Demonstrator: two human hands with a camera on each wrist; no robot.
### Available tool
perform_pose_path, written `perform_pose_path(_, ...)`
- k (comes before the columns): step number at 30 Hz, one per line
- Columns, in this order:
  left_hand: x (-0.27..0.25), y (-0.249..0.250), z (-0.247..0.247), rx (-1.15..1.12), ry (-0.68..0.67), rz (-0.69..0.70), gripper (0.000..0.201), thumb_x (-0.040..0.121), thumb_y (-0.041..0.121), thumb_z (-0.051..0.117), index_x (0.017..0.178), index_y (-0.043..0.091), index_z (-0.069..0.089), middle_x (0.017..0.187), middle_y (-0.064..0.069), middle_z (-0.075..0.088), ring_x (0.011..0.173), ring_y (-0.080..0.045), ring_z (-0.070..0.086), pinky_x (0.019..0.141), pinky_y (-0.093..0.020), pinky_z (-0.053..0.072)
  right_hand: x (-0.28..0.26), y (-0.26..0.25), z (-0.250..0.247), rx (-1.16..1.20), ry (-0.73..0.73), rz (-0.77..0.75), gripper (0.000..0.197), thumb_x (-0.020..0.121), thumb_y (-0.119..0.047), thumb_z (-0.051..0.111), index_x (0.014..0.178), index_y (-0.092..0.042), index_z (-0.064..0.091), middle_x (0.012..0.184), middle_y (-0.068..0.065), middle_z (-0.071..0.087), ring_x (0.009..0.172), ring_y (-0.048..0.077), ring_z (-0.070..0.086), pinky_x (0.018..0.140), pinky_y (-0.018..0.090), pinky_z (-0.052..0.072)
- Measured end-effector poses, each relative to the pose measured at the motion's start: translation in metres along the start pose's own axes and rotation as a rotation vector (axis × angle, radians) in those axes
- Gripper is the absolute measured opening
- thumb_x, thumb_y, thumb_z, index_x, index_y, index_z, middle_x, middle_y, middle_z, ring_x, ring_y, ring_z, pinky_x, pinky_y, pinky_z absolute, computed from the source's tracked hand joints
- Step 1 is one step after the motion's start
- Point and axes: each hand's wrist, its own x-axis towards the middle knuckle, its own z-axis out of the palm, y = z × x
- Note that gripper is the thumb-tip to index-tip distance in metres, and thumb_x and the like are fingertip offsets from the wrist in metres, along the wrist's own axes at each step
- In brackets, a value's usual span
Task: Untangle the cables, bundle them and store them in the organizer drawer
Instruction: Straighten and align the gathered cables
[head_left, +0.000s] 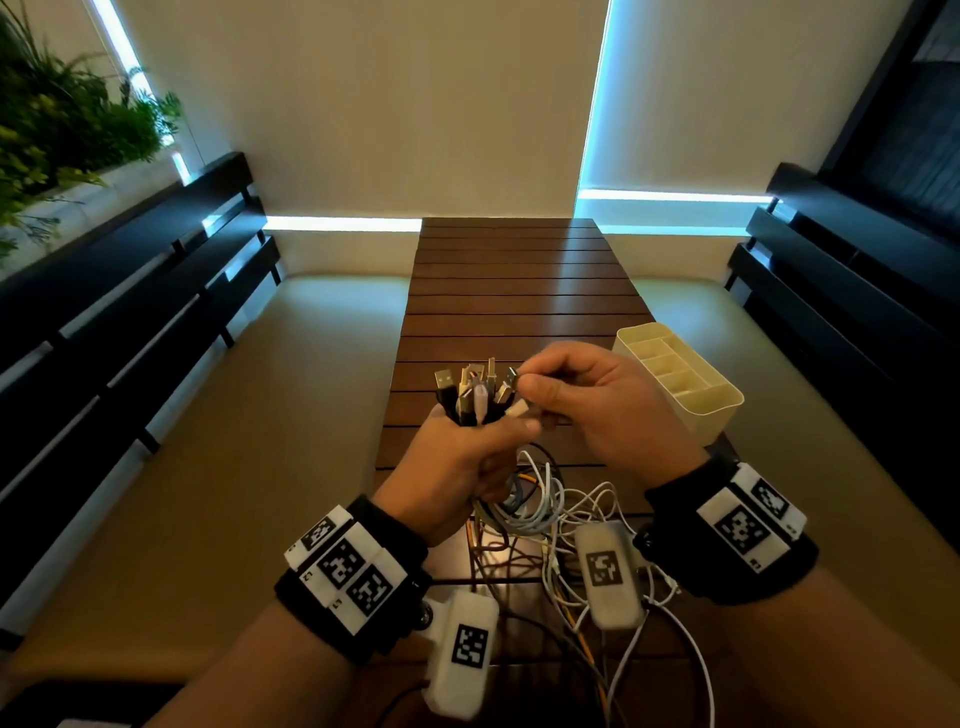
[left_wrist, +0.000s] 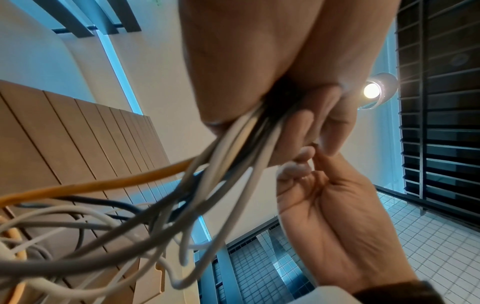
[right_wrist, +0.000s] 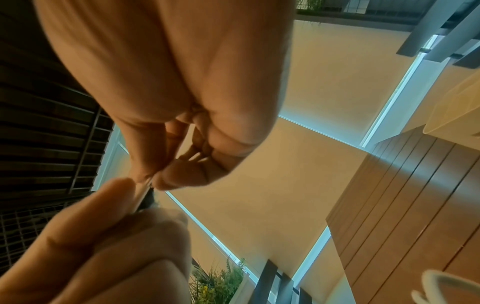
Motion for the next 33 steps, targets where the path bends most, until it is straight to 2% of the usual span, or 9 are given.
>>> perform_pose_path(3,0.0,-0.001,0.001,-0.011,-0.013,-0.007,0.018,0.082,0.011,0.066,0.067,0.016,0.059,0.048,0.003,0.028,0.035,-0.011,0.024,0.041,-0.022,0.022,0.0,-0.006,-0.001,0.049,0.001,-0.031,0.018,0.09,-0.02,0.065,0.106,-0.023,0.073,0.106,0.0,0.073,0.1,0.018,0.069,0.082,0.032,0.057)
perform_pose_path(6,0.0,-0.001,0.003,-0.009,-0.047,-0.012,0.017,0.084,0.009,0.067,0.072,0.01,0.054,0.049,-0.001,0.028,0.036,-0.012,0.025,0.041,-0.021,0.025,-0.003,-0.014,0.004,-0.078,-0.116,-0.035,0.031,0.101,-0.023,0.05,0.128,-0.02,0.065,0.125,0.001,0.068,0.119,0.019,0.063,0.097,0.038,0.052)
perform_pose_path(9,0.0,-0.002,0.005,0.025,-0.043,-0.015,0.015,0.082,0.008,0.068,0.071,0.011,0.058,0.05,-0.005,0.03,0.036,-0.013,0.028,0.04,-0.02,0.029,-0.005,-0.02,0.01,-0.148,-0.187,-0.019,0.029,0.103,-0.02,0.046,0.124,-0.022,0.067,0.124,-0.003,0.069,0.118,0.017,0.063,0.097,0.042,0.054)
perform_pose_path(16,-0.002,0.0,0.005,0.052,-0.048,-0.016,0.018,0.082,0.007,0.07,0.08,0.006,0.052,0.052,-0.003,0.029,0.038,-0.012,0.026,0.041,-0.021,0.028,-0.004,-0.024,0.01,-0.158,-0.196,-0.049,0.03,0.102,-0.019,0.045,0.123,-0.013,0.066,0.126,0.001,0.069,0.122,0.013,0.061,0.101,0.026,0.048)
perform_pose_path(22,-0.004,0.001,0.006,0.04,-0.034,0.0,0.016,0.087,0.001,0.068,0.079,0.006,0.055,0.05,-0.001,0.031,0.037,-0.012,0.028,0.04,-0.022,0.029,-0.004,-0.019,0.013,0.015,-0.224,0.004,0.034,0.1,-0.026,0.043,0.122,-0.014,0.066,0.129,0.007,0.066,0.123,0.023,0.06,0.101,0.039,0.051)
perform_pose_path(26,-0.002,0.004,0.006,-0.065,-0.011,0.058,0.02,0.087,0.012,0.068,0.073,0.013,0.053,0.048,0.004,0.03,0.035,-0.009,0.028,0.039,-0.02,0.029,-0.009,0.001,0.015,0.436,-0.262,0.118,0.078,0.078,-0.043,0.073,0.143,-0.013,0.042,0.146,0.014,0.049,0.127,0.037,0.053,0.102,0.049,0.047)
perform_pose_path(29,0.002,0.01,0.002,-0.09,-0.016,0.115,0.027,0.092,0.016,0.065,0.067,0.017,0.055,0.048,0.005,0.033,0.035,-0.007,0.031,0.039,-0.021,0.031,-0.019,0.02,0.026,0.483,-0.401,0.27,0.088,0.056,-0.016,0.07,0.138,-0.009,0.04,0.128,0.025,0.048,0.112,0.04,0.05,0.098,0.05,0.042)
perform_pose_path(31,0.004,0.011,0.0,-0.082,0.002,0.113,0.032,0.091,0.019,0.066,0.062,0.02,0.052,0.048,0.004,0.033,0.036,-0.009,0.03,0.041,-0.023,0.029,-0.028,0.029,0.031,0.39,-0.428,0.39,0.078,0.058,-0.005,0.064,0.133,-0.014,0.044,0.117,0.026,0.049,0.106,0.041,0.049,0.094,0.059,0.038)
perform_pose_path(33,0.003,0.011,-0.001,-0.096,0.033,0.093,0.032,0.09,0.019,0.067,0.063,0.017,0.049,0.05,0.002,0.031,0.036,-0.009,0.03,0.042,-0.025,0.029,-0.032,0.027,0.034,0.077,-0.418,0.409,0.057,0.068,-0.002,0.069,0.119,-0.022,0.053,0.099,0.018,0.059,0.087,0.034,0.059,0.084,0.054,0.05)
